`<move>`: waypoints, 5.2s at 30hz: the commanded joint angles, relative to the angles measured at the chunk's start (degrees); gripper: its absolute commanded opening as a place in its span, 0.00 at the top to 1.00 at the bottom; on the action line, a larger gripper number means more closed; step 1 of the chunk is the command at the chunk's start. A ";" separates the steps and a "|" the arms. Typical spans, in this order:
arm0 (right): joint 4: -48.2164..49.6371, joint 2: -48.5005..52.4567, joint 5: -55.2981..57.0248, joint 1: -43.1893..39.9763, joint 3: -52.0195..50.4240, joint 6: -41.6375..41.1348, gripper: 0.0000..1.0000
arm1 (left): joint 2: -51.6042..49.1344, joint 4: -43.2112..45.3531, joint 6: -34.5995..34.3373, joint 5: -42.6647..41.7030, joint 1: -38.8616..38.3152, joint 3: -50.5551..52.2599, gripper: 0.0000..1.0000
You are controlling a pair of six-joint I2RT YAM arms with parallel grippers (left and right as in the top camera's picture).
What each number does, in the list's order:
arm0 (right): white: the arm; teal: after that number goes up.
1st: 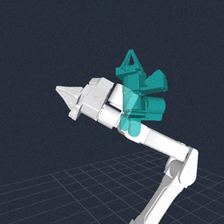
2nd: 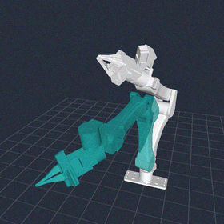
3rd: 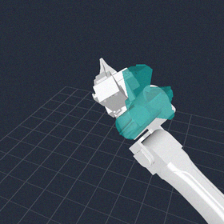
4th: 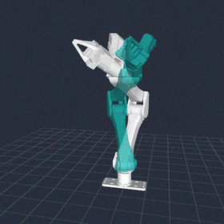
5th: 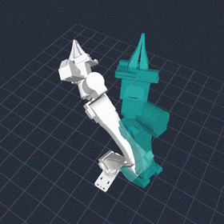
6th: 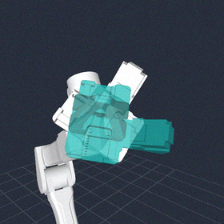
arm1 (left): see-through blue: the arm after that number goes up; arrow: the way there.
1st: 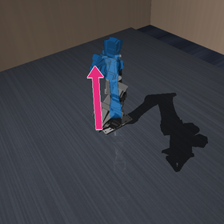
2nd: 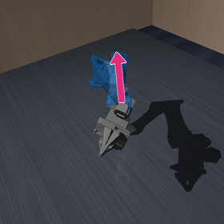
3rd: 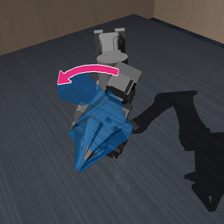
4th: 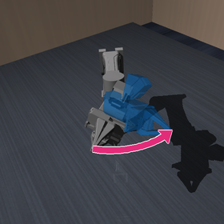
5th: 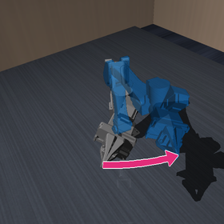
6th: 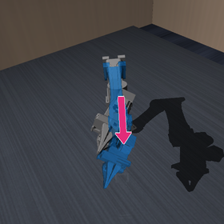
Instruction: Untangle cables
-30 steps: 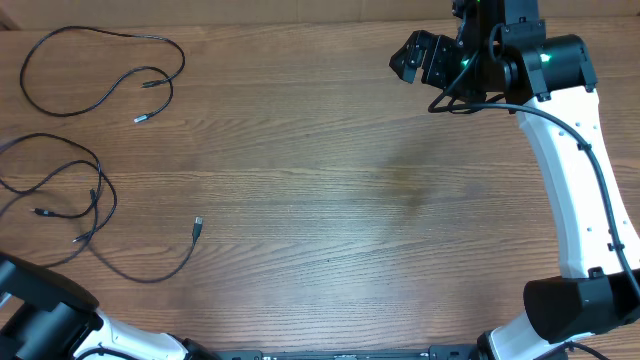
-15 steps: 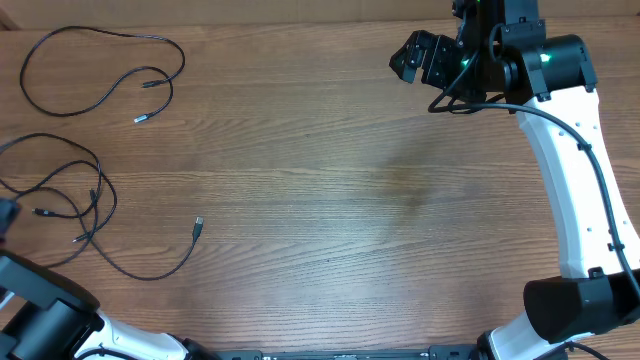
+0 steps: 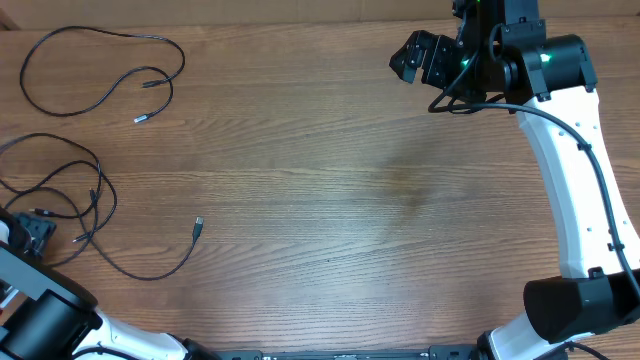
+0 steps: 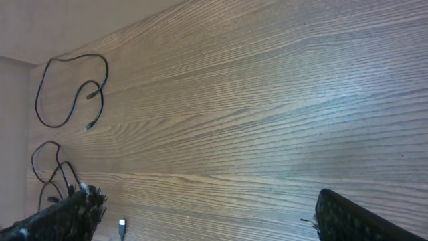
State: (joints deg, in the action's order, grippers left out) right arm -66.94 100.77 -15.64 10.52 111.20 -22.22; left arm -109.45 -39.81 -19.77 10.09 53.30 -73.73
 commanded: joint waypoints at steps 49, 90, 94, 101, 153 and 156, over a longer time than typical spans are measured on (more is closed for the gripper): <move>0.17 -1.66 0.44 -0.11 0.17 0.44 0.00 | -1.22 -4.87 7.23 -24.46 5.62 -3.72 0.45; 0.17 -1.66 0.44 -0.11 0.17 0.44 0.00 | -5.14 4.13 8.63 -17.90 -6.10 -3.13 0.52; 0.17 -1.66 0.42 -0.11 0.17 0.44 0.00 | -6.71 4.81 8.63 -17.57 -6.08 -3.13 0.53; 0.17 -1.66 0.44 -0.11 0.17 0.44 0.00 | -8.13 6.25 8.20 -17.33 -6.08 -3.37 0.75; 0.17 -1.66 0.44 -0.11 0.17 0.44 0.00 | -8.00 -19.50 -7.32 -7.02 3.43 -17.05 0.68; 0.17 -1.66 0.42 -0.11 0.17 0.42 0.00 | -8.02 -19.74 -5.49 -6.99 1.86 -17.00 0.69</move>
State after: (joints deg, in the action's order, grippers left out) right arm -66.94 100.77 -15.64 10.55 111.20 -22.22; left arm -117.08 -59.13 -28.27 4.03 56.95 -91.22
